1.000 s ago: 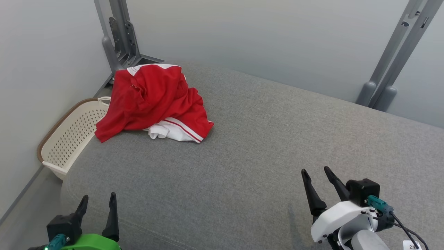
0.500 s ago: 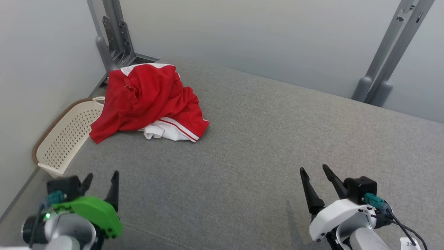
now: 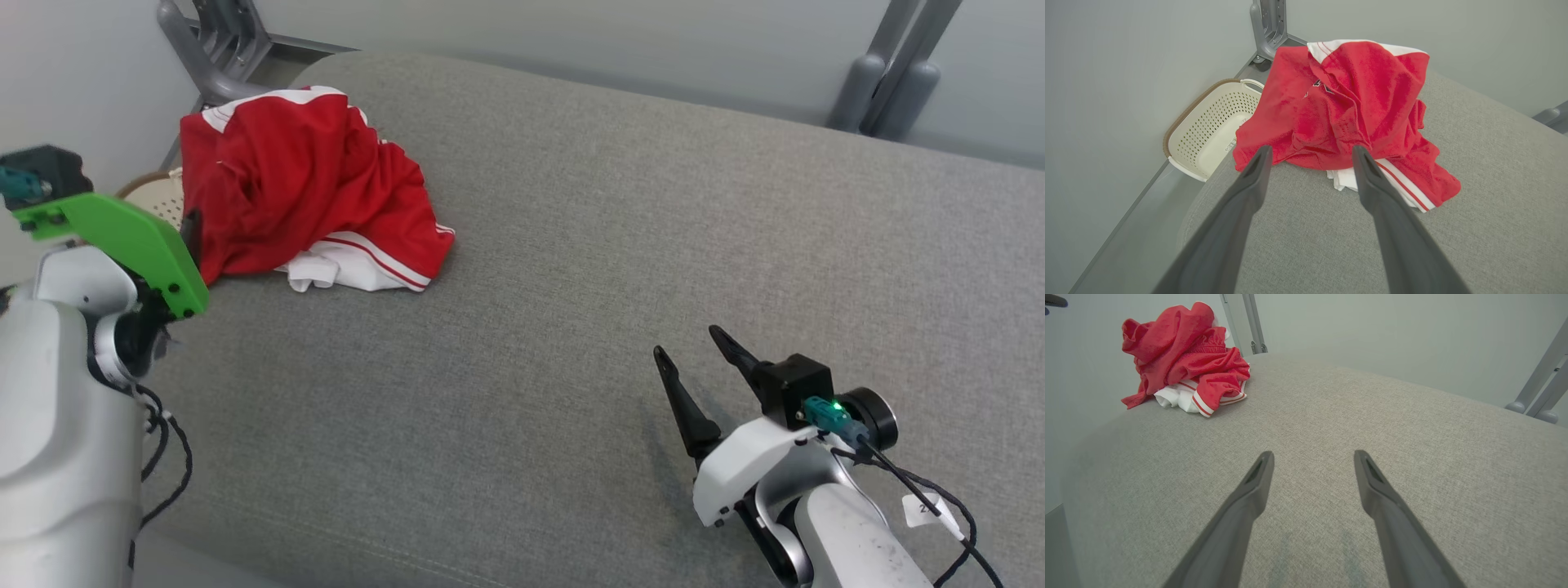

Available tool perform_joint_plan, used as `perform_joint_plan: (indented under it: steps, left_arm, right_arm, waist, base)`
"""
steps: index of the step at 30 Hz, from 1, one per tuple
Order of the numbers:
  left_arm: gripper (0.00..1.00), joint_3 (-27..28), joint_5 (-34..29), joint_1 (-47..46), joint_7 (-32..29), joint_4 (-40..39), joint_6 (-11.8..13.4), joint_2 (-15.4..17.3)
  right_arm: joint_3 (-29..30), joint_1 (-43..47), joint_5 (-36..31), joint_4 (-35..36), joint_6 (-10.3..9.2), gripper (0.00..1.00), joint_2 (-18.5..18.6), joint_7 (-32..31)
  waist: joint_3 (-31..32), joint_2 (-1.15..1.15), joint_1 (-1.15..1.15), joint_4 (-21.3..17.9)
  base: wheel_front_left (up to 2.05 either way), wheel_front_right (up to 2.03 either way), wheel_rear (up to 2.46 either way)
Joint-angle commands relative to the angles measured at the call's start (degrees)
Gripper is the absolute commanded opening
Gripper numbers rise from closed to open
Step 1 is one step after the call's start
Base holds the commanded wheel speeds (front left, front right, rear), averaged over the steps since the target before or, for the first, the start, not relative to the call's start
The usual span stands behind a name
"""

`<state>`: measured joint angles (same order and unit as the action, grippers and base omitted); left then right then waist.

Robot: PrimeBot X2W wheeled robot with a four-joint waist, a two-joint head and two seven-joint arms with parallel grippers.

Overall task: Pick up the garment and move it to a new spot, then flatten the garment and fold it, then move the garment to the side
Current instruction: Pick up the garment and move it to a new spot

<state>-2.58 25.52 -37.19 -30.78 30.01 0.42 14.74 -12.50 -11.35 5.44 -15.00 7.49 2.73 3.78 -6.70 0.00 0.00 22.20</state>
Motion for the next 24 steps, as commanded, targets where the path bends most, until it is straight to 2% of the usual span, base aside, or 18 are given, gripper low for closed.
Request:
perform_joint_plan:
  steps: [1, 10, 14, 24]
  left_arm:
    - [1.00, 0.3, -0.2, -2.8, -0.8, 1.1, 0.9, 0.8]
    - [1.00, 2.6, 1.8, -11.5, -3.4, 5.1, 2.4, 3.1]
    - [1.00, 2.5, 0.8, -13.8, -3.9, 7.2, 3.8, 4.1]
    - [1.00, 2.4, 0.8, -15.5, -3.3, 11.9, 6.8, 2.9]
  right_arm:
    - [-0.4, -1.1, -1.1, 1.5, 0.00, 1.00, 0.3, -1.0]
    - [-1.9, 0.1, -2.5, 7.7, 0.00, 1.00, 1.4, -4.8]
    - [-2.0, 0.6, -2.6, 10.0, 0.00, 1.00, 2.0, -5.8]
    - [-1.4, 1.3, -3.1, 13.2, 0.00, 1.00, 2.8, -7.0]
  waist:
    - [-6.6, 0.00, 0.00, -4.4]
    - [-13.4, 0.00, 0.00, -8.4]
    - [-16.0, 0.00, 0.00, -9.4]
    - [-19.3, 0.00, 0.00, -10.1]
  base:
    - [0.00, 0.00, 0.00]
    - [0.00, 0.00, 0.00]
    - [0.00, 0.00, 0.00]
    - [0.00, 0.00, 0.00]
